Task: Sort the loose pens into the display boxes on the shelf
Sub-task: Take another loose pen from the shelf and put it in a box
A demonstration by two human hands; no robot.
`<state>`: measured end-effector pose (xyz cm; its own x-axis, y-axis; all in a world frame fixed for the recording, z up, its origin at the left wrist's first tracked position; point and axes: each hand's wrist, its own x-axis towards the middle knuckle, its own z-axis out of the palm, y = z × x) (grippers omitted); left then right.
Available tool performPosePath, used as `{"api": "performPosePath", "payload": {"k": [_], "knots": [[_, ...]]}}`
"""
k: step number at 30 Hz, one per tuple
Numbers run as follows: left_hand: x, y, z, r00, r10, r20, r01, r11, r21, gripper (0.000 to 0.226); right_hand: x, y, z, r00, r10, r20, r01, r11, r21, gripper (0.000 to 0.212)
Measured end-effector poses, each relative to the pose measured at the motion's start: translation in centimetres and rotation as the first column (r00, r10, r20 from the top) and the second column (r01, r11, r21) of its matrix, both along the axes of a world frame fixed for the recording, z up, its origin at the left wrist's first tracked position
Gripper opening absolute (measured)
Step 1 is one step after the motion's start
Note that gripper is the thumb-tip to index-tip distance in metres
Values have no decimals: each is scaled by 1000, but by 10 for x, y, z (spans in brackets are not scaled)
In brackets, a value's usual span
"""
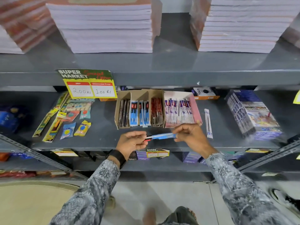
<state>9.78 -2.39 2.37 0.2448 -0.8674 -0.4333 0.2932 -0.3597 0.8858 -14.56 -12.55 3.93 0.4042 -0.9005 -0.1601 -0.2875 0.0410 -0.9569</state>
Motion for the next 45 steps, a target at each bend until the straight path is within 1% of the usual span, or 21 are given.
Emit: {"api": "performPosePath", "payload": {"k": [3,7,12,14,17,18,19,20,21,23,24,27,29,32,34,35,38,40,41,43,45], "knots": [[1,0,-5,992,-35,122,38,999,-27,24,1,0,2,999,10,-34,-9,999,40,19],[-1,-3,-7,977,-59,207,69,997,-43,24,3,-3,6,980,93,-176,-82,994,71,20],[-2,-5,-6,952,-91,292,113,992,-59,27,3,-4,1,848,315,-426,-256,948,190,15],[-1,-8,-3,960,-39,277,67,993,-92,29,6,-1,-2,794,340,-503,-282,940,190,3],[8,-13,-15,952,195,238,-167,977,-134,28,25,10,-10,889,222,-401,-123,959,257,6],[12,-12,-19,883,272,381,-225,960,-164,25,35,15,-12,927,154,-342,-49,954,297,5],[17,-10,-23,741,292,604,-212,956,-203,24,47,17,-15,952,85,-293,18,943,332,5],[21,-5,-26,545,220,809,-132,975,-176,27,59,17,-19,965,20,-263,79,930,358,7],[23,1,-33,368,97,925,-26,995,-94,33,72,18,-24,971,-46,-234,134,916,379,8],[23,13,-48,180,-175,968,142,978,150,46,98,16,-31,964,-185,-189,249,876,413,9],[22,18,-54,100,-242,965,179,959,221,53,110,15,-31,949,-270,-162,314,846,430,11],[24,21,-70,40,-264,964,181,950,253,60,138,9,-31,850,-526,-6,418,668,616,15],[25,19,-71,33,-297,954,175,942,287,56,149,8,-30,783,-613,105,344,567,748,17],[26,20,-68,23,-280,960,181,945,271,67,155,17,-35,688,-631,359,85,561,824,25],[26,22,-69,33,-261,965,186,950,250,71,150,25,-38,596,-694,404,12,511,859,24],[26,23,-70,38,-249,968,187,953,237,70,143,28,-38,598,-697,397,19,507,862,22],[24,22,-70,45,-250,967,186,953,238,68,105,28,-39,738,-621,265,282,639,715,26],[23,21,-73,45,-248,968,181,955,236,68,66,24,-43,770,-634,69,573,735,363,27],[22,21,-74,38,-244,969,178,956,234,68,45,19,-45,735,-675,-63,677,725,127,27],[22,20,-77,23,-231,973,164,961,225,66,6,4,-47,589,-755,-287,715,653,-250,23],[21,19,-80,14,-227,974,159,962,222,65,-26,-14,-49,506,-754,-419,642,653,-402,22]]}}
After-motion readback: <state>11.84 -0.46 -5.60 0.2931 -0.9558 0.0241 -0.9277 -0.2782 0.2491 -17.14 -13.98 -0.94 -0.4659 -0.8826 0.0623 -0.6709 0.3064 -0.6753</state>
